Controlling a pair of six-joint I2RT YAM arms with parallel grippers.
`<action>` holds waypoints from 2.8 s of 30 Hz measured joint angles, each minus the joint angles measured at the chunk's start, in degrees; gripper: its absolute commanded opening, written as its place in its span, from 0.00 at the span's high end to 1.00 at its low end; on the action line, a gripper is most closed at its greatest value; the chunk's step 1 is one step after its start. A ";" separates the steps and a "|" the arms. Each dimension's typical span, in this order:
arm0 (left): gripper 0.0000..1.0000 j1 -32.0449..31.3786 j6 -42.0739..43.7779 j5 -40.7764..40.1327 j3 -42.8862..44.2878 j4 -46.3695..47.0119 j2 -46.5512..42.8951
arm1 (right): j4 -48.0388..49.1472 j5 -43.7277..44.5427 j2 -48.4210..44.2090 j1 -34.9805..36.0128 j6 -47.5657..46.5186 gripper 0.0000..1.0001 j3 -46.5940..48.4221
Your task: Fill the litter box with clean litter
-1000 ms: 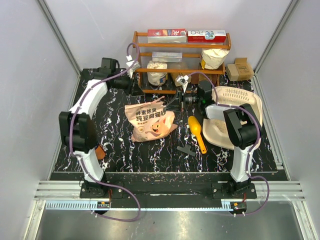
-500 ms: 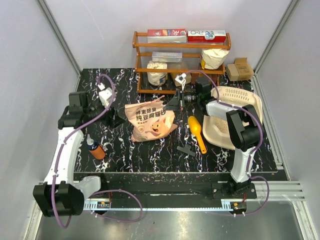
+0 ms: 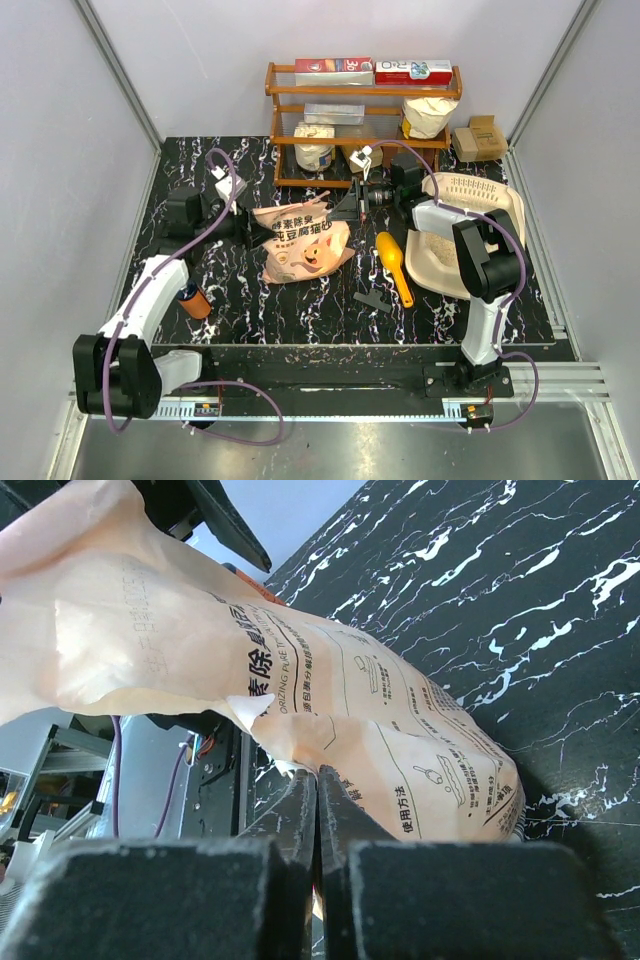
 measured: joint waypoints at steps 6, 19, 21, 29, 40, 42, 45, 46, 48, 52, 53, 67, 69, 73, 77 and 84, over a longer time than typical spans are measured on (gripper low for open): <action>0.66 -0.46 -7.65 0.63 -0.52 7.21 3.28 | 0.02 0.00 0.00 0.00 0.79 1.00 0.00; 1.00 1.11 -2.82 10.12 13.18 -9.27 16.15 | 0.44 -5.73 0.52 -2.14 11.34 1.00 -0.20; 1.00 1.16 -0.63 11.04 17.49 -15.78 18.97 | 0.46 -7.50 0.96 -2.29 14.08 1.00 0.02; 1.00 1.99 0.09 15.28 33.44 -35.87 32.83 | 1.03 -10.97 3.87 -2.64 22.40 1.00 2.60; 0.77 3.13 -22.88 23.82 27.50 -29.44 36.17 | 17.70 -14.25 10.88 -3.34 53.66 1.00 3.82; 0.70 3.43 -35.39 27.30 21.70 -19.37 36.17 | 18.38 -14.27 10.95 -3.54 55.76 1.00 3.82; 0.56 3.69 -40.87 27.65 18.82 -13.62 35.98 | 20.63 -14.25 10.99 -3.80 57.86 1.00 3.69; 0.56 3.67 -39.98 26.80 19.02 -13.18 35.34 | 21.53 -14.21 10.99 -3.89 58.16 1.00 3.67; 0.53 3.63 -38.58 24.57 19.08 -10.67 32.48 | 22.77 -14.03 10.99 -4.04 58.25 1.00 3.39; 0.49 3.43 -41.22 20.06 13.55 5.05 23.30 | 24.57 -13.33 10.99 -4.37 57.96 0.98 2.51; 0.49 3.17 -43.36 16.46 7.23 15.47 18.78 | 25.40 -12.55 10.99 -4.50 57.57 0.91 2.27; 0.58 1.79 -45.68 8.04 -5.16 35.23 18.36 | 19.10 -2.93 5.09 -4.55 36.57 0.58 -1.81; 0.61 1.79 -46.80 7.91 -5.18 37.22 18.36 | 18.88 -2.60 5.09 -4.37 35.21 0.58 -2.01; 0.73 1.79 -48.41 7.91 -5.18 39.91 18.67 | 18.97 -2.47 5.09 -3.50 33.35 0.60 -2.03; 0.87 1.79 -49.57 8.31 -5.18 41.07 19.71 | 19.82 -2.58 5.16 -2.71 33.27 0.93 -1.95; 1.00 3.23 -53.24 15.52 -0.35 38.27 24.15 | 19.10 -6.12 6.88 -2.89 40.39 1.00 1.25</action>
